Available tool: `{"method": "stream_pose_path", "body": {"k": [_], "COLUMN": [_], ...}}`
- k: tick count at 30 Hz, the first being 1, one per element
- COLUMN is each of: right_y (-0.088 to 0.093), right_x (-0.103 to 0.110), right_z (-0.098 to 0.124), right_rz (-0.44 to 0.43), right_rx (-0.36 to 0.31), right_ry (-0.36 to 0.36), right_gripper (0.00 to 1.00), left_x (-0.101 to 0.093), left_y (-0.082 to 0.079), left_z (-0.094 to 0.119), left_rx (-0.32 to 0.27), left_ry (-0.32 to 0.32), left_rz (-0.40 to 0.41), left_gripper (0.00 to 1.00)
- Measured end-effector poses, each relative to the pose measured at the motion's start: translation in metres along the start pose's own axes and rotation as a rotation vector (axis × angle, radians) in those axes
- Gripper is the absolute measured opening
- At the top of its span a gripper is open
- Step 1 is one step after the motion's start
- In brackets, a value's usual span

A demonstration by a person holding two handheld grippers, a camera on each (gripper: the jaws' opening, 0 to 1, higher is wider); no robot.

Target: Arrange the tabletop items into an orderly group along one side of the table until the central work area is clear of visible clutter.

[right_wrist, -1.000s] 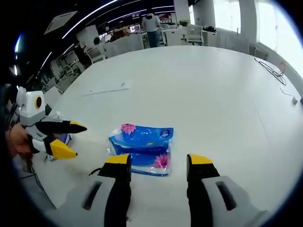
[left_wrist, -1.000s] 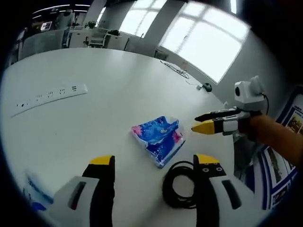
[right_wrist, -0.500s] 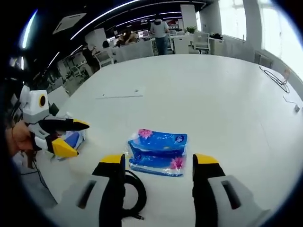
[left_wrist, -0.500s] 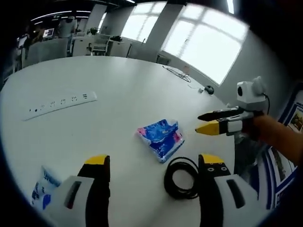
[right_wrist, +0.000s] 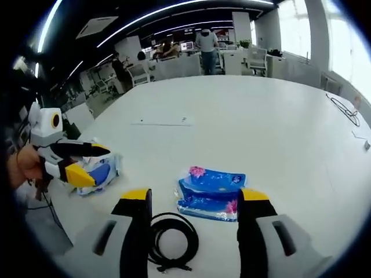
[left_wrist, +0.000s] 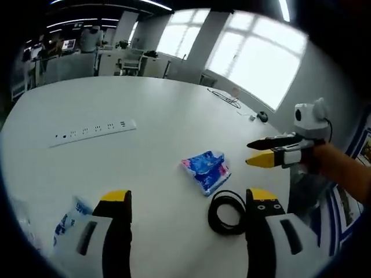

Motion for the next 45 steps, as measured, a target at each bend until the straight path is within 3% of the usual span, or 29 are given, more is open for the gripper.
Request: {"method": "stream_pose_path", "body": {"k": [18, 36, 45], "right_y": [-0.022, -0.037, -0.036], "right_x": [0.061, 0.139, 0.164], "right_z": [-0.005, -0.029, -0.044], "right_rz": [0.079, 0.191, 0.253], "right_rx": [-0.037, -0.026, 0.006], "right_ry": [-0.106, -0.237, -0.289], "right_gripper": [0.58, 0.56, 0.55], "left_x": [0.034, 0.069, 0.089], "left_y": [-0.001, 0.019, 0.030], "left_z": [0.074, 0.152, 0.178], "left_rx": [-0.062, -0.116, -0.137], "left_ry": [-0.099, -0.211, -0.268], "left_rz": [0.010, 0.075, 0.098], "left_gripper": [0.83, 0.83, 0.83]}}
Point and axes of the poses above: the point that each gripper's makers call its tool centre point, and the gripper's own axes: z roughly backward along the fingers, x roughly to its left, y roughly out of its underside, the point moved 3 cm from there along z, roughly backward along the fingers, and after that the axes turned 6 degrees about z, right-handed, at the moved point
